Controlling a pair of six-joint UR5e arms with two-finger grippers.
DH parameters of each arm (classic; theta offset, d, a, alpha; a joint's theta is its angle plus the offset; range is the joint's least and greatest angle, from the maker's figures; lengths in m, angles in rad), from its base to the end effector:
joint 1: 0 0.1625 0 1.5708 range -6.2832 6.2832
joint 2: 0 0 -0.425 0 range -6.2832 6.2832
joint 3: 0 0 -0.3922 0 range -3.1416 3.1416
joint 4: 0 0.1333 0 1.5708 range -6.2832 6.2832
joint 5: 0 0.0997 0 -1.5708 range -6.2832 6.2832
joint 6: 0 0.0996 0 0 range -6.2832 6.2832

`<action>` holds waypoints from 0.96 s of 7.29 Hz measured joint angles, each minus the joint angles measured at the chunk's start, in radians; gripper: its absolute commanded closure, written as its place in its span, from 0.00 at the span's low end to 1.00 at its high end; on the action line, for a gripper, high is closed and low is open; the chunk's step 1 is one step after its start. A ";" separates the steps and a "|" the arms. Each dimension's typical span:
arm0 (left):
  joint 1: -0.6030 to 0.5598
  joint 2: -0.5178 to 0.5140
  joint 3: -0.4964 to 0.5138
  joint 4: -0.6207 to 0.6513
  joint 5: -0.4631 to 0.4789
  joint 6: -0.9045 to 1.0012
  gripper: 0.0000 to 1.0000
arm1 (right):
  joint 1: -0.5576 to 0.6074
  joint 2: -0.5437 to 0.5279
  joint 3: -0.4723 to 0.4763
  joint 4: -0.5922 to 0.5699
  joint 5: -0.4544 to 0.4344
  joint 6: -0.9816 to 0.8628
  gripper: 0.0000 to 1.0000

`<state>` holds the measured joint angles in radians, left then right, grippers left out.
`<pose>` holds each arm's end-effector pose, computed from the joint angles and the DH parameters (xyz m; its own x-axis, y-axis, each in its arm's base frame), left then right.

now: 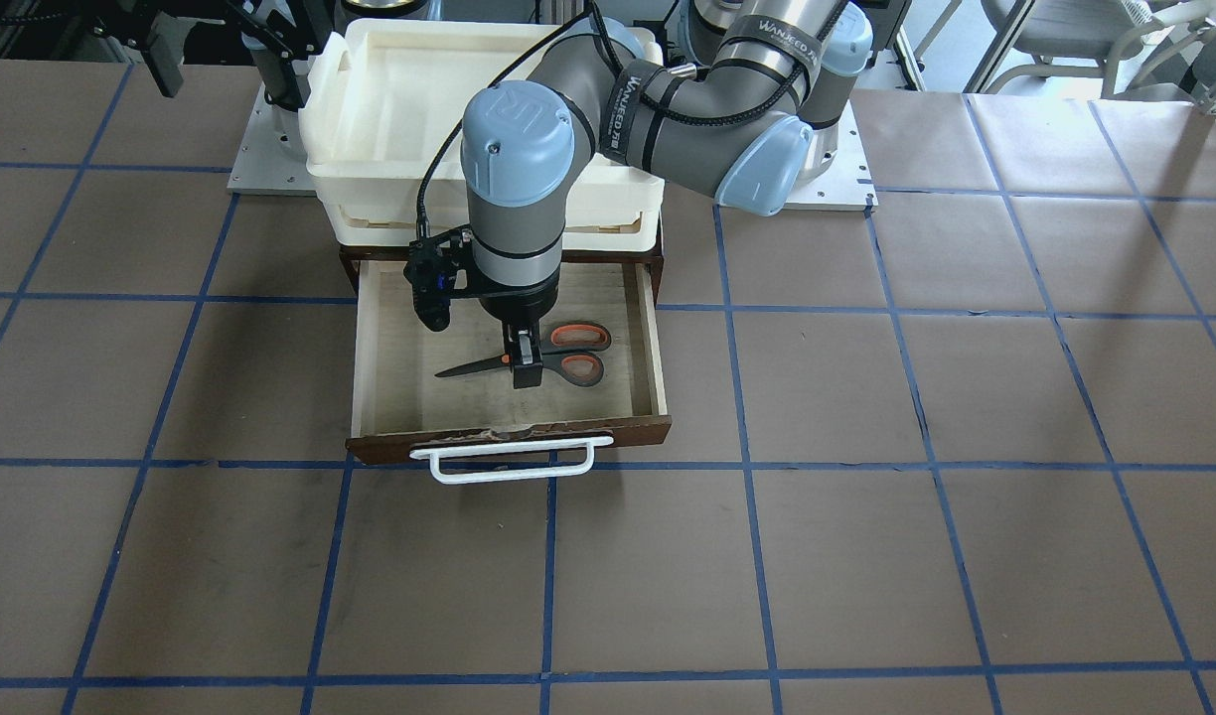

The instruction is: Place scissors in drawer with both arms

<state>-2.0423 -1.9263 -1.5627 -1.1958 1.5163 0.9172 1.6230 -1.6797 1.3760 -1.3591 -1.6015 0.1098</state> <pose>-0.4048 -0.4885 0.3307 -0.1800 0.9836 0.0112 0.9818 0.1804 -0.0600 0.1528 -0.4291 0.6123 -0.9980 0.0599 0.0203 0.0578 0.9938 -0.0947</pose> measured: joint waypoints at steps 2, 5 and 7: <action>0.026 0.062 0.025 0.000 0.034 0.003 0.00 | 0.000 0.000 0.000 0.000 0.000 0.000 0.00; 0.177 0.177 0.051 -0.053 0.100 -0.056 0.00 | 0.000 0.000 0.000 0.000 0.000 0.000 0.00; 0.275 0.250 0.054 -0.080 0.082 -0.242 0.00 | 0.000 0.000 0.000 0.000 0.000 -0.001 0.00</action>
<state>-1.7678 -1.6767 -1.5083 -1.2758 1.5984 0.6752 1.6229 -1.6797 1.3760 -1.3591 -1.6015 0.1091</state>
